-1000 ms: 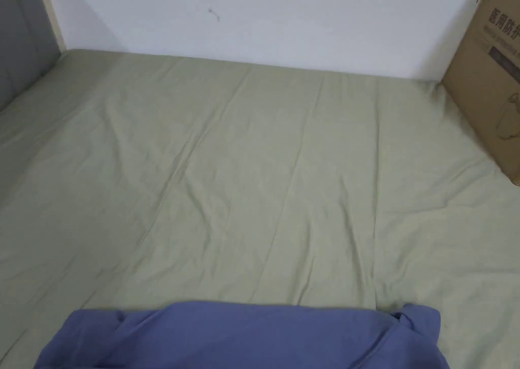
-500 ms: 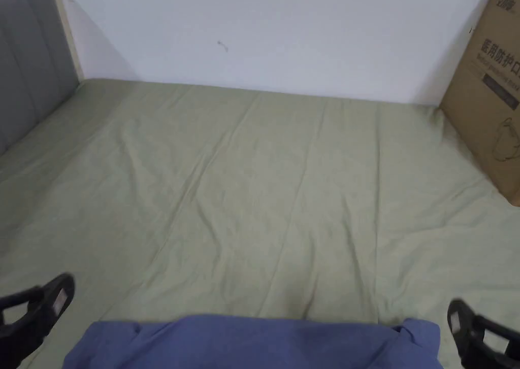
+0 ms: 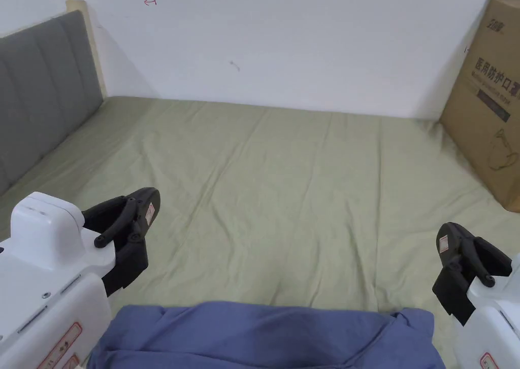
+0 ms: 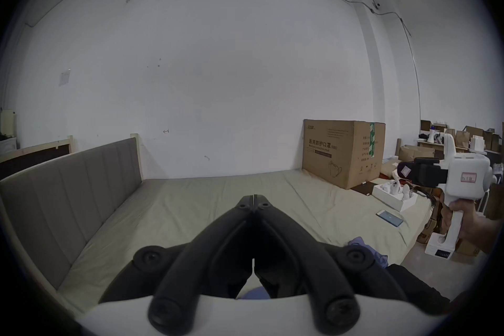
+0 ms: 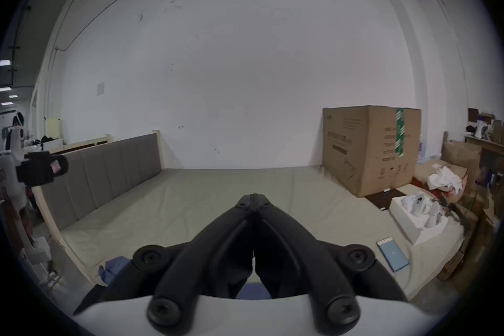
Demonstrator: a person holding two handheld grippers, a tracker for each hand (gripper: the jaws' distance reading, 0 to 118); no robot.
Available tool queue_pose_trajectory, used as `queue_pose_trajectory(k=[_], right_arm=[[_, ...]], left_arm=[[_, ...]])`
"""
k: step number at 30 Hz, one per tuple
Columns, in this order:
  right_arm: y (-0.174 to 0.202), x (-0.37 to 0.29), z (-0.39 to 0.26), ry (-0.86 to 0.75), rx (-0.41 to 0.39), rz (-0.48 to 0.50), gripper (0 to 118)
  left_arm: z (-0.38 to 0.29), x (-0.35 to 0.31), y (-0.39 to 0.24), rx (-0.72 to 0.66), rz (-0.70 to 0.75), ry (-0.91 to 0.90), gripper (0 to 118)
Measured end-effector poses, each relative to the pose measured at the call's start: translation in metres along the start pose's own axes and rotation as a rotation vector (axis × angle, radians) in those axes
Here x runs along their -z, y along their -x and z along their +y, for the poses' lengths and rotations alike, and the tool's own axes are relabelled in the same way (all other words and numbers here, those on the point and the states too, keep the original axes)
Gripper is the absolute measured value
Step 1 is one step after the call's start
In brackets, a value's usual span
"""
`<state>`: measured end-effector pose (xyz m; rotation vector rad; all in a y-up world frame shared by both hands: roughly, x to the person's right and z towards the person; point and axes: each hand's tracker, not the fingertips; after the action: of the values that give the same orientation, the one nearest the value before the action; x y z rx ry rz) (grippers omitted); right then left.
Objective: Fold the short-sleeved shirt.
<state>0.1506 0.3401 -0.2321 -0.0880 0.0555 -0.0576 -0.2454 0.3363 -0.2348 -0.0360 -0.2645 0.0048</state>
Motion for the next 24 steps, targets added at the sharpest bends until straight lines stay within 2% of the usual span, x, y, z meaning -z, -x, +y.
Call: queue_pose_trajectory(k=[3, 6, 8, 11, 12, 13, 14, 15, 16, 17, 20, 22, 24], right_arm=[[-0.013, -0.007, 0.003, -0.01, -0.025, -0.003, 0], [-0.014, -0.007, 0.0, -0.037, -0.087, -0.031, 0], [-0.013, -0.006, -0.002, -0.041, -0.082, -0.026, 0], [-0.018, -0.006, -0.006, -0.024, -0.073, -0.002, 0], [-0.007, -0.007, -0.008, -0.013, -0.059, 0.031, 0], [-0.007, -0.007, -0.01, -0.005, -0.065, 0.039, 0], [-0.006, -0.007, -0.012, -0.004, -0.076, 0.026, 0], [-0.007, -0.007, -0.014, 0.004, -0.088, 0.035, 0], [0.005, -0.009, -0.013, 0.011, -0.09, 0.048, 0], [0.007, -0.009, -0.014, 0.017, -0.087, 0.051, 0], [0.015, -0.008, -0.016, 0.042, -0.08, 0.072, 0], [0.017, -0.005, -0.018, 0.059, -0.074, 0.078, 0], [0.02, -0.002, -0.018, 0.076, -0.061, 0.084, 0]], left_arm=[[0.004, -0.004, 0.007, -0.017, -0.006, -0.008, 0], [0.009, -0.005, 0.017, -0.021, 0.024, 0.002, 0], [0.004, -0.006, 0.03, -0.069, 0.026, 0.016, 0], [-0.011, 0.007, 0.057, -0.158, 0.039, 0.143, 0], [-0.021, 0.011, 0.071, -0.212, 0.016, 0.175, 16], [-0.035, 0.02, 0.091, -0.303, -0.004, 0.256, 45], [-0.045, 0.03, 0.104, -0.42, -0.014, 0.347, 82], [-0.062, 0.043, 0.12, -0.506, -0.034, 0.443, 113], [-0.084, 0.05, 0.135, -0.559, -0.029, 0.507, 118], [-0.101, 0.053, 0.147, -0.609, -0.014, 0.524, 117], [-0.154, 0.072, 0.172, -0.708, -0.038, 0.771, 116], [-0.185, 0.083, 0.18, -0.578, 0.029, 0.894, 116], [-0.217, 0.092, 0.184, -0.616, 0.017, 0.997, 116]])
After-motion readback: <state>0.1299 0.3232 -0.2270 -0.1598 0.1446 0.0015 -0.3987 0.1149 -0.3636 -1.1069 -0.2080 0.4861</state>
